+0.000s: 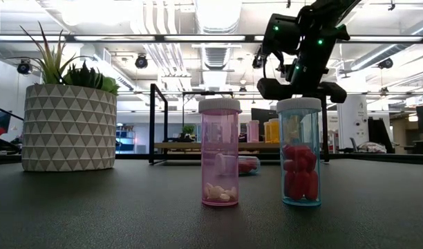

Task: Pick and place medicine bottles onto shelf by color
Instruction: Put the orange pill bottle on the shelf aligned with the other orange pill bottles

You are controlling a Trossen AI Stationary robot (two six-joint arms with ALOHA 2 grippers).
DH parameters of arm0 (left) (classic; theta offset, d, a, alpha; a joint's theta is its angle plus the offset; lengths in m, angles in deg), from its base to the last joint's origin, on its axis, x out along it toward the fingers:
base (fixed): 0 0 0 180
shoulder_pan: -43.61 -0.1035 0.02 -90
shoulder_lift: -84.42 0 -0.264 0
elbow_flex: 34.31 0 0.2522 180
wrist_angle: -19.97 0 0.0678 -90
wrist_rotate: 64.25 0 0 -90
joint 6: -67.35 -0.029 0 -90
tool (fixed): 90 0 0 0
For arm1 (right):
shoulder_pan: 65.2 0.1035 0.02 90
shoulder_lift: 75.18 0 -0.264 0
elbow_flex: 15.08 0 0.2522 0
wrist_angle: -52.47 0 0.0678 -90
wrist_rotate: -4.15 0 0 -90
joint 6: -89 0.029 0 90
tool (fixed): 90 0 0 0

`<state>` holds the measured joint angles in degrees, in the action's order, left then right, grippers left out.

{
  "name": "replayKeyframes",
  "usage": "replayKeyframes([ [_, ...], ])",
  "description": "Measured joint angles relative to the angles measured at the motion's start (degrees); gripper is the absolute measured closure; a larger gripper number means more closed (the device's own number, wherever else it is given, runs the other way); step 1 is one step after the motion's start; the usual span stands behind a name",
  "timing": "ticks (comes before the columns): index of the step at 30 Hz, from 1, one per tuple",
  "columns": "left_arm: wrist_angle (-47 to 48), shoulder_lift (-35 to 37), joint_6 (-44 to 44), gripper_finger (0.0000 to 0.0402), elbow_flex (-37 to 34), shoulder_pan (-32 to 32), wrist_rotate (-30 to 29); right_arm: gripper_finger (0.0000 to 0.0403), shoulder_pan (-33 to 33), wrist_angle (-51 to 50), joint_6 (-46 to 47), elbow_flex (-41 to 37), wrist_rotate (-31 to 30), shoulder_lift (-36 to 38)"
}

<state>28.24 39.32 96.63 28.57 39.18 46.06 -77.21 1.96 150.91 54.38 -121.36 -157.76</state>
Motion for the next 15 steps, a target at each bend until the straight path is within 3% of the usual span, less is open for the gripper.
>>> replayKeyframes([
  [7, 0.0, 0.0, 0.07, 0.0212, 0.0, 0.0, 0.0, 0.022, -0.02, 0.54, 4.94, 0.0, 0.07, 0.0],
  [15, 0.0, 0.0, 0.09, 0.0212, 0.0, 0.0, 0.0, 0.022, -0.08, 0.3, 3.94, 0.0, 2.48, 0.0],
])
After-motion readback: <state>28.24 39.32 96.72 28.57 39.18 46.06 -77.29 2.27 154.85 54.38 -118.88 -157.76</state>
